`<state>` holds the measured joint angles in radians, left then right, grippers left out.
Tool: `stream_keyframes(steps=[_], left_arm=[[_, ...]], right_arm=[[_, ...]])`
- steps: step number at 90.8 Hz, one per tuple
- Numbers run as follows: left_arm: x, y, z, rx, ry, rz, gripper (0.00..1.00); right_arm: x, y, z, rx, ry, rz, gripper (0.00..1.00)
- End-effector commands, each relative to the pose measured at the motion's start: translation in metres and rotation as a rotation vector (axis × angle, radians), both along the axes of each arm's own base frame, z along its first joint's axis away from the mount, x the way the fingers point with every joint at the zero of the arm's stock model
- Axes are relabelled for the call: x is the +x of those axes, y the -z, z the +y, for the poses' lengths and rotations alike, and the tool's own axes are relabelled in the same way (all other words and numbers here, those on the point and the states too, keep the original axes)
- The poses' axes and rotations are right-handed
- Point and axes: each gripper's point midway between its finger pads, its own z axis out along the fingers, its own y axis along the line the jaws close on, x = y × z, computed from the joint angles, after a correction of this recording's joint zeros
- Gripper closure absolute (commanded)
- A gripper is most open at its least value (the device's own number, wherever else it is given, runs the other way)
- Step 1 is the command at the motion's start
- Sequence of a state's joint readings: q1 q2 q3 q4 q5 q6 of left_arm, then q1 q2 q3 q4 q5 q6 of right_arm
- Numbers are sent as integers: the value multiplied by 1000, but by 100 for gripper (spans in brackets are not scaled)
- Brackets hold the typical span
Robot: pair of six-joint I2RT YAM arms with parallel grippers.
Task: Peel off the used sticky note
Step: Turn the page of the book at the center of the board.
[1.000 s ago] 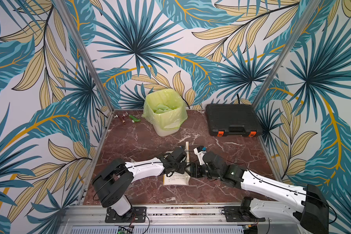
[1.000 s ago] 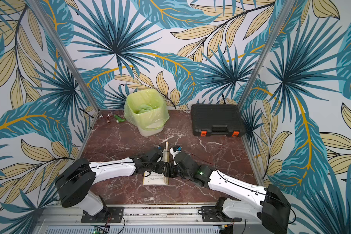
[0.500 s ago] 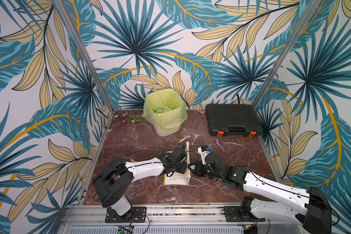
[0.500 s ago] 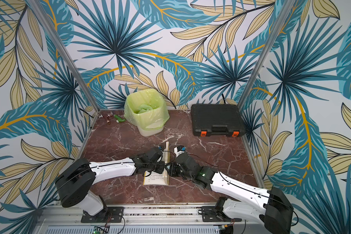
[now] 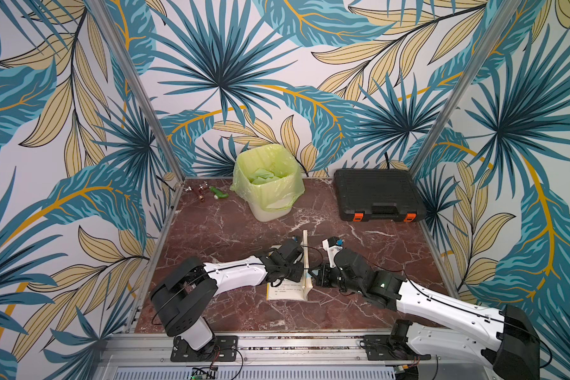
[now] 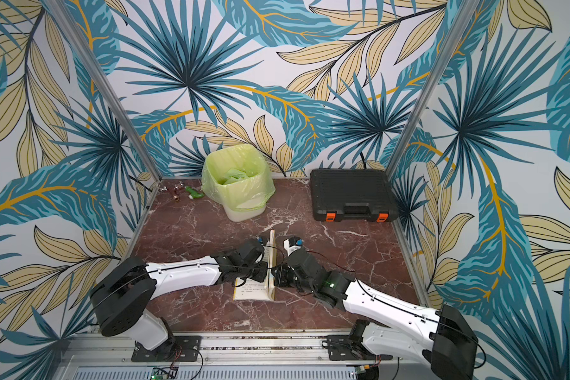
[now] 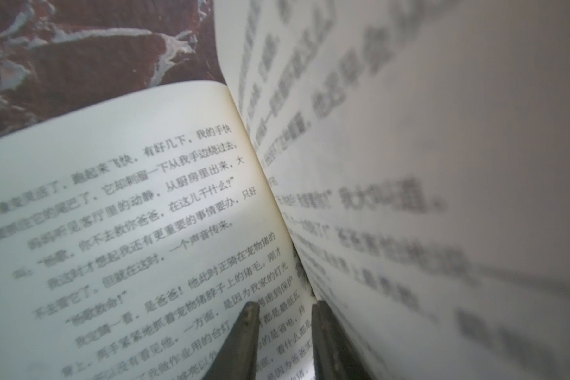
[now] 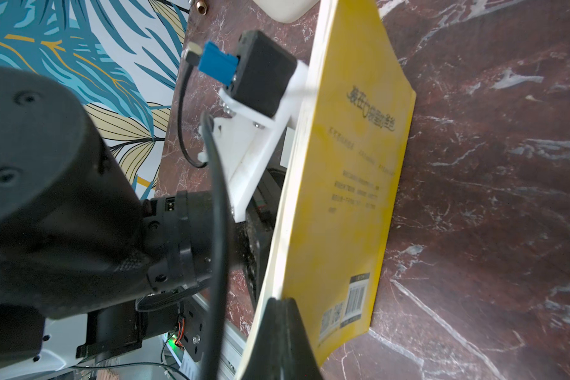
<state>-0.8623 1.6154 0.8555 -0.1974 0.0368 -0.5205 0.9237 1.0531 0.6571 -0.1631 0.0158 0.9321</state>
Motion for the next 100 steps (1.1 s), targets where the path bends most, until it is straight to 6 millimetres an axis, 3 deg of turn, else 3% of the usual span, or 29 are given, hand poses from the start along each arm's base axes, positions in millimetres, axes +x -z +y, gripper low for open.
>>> stream_keyframes(steps=[1,19,27,39,45,60,74,84,100], left_arm=[[-1,2,0,-6,18,1,69],[-1,-14,13,-15,-6,-13,67],[3,-42,23,-50,-35,-68,65],[10,-105,35,-144,-65,-212,62],[8,-127,41,-160,-65,-252,60],[11,-159,31,-224,-28,-307,59],[19,-162,3,-303,24,-300,60],[26,-138,-11,-289,33,-233,62],[38,-95,-10,-193,-17,-183,66]], right_arm=[[-7,17,-14,-50,15,21,100],[-11,28,-27,-100,37,34,100],[-12,34,-31,-112,45,44,100],[-14,41,-41,-135,73,52,100],[-14,44,-46,-149,87,55,100],[-16,56,-55,-167,122,79,100],[-17,60,-58,-166,134,87,100],[-18,61,-61,-167,142,87,100],[-20,64,-65,-174,147,92,100]])
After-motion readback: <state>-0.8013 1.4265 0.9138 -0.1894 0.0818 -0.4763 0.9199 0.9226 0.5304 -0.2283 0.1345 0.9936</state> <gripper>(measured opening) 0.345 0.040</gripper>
